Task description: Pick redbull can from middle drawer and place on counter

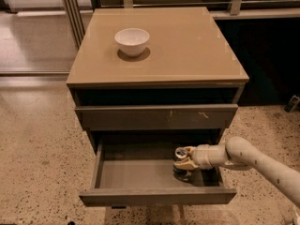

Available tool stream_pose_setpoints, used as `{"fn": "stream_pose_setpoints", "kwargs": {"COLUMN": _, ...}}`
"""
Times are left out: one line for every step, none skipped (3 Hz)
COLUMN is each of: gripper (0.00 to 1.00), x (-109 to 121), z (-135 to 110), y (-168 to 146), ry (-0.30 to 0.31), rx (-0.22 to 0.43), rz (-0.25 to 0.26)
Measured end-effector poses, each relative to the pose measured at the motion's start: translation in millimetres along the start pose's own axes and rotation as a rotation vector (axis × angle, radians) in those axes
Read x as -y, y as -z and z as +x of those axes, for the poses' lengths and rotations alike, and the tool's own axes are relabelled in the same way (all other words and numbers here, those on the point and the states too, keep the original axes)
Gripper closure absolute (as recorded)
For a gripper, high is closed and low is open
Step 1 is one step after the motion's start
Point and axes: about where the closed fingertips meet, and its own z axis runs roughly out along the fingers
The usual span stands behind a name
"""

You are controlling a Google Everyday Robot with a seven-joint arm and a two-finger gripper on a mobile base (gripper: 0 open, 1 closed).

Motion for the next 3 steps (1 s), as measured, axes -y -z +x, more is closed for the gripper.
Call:
{"fn": "stream_pose_setpoints", "kwargs": {"gripper": 1.0, "x": -9, "z": -23, "y": 30, "ry": 0.02, "rx": -0.006, "rz": -0.032}}
{"fn": "stream_pose_setpoints", "kwargs": {"gripper": 1.0, "x": -18, "z": -68, "y": 70, "ry": 0.05, "rx": 0.006, "rz": -0.057}}
{"fn": "stream_pose_setpoints", "kwargs": {"gripper": 1.0, "x": -25, "z": -145, "y": 119, "ry": 0.135, "rx": 0.012, "rz": -0.063}}
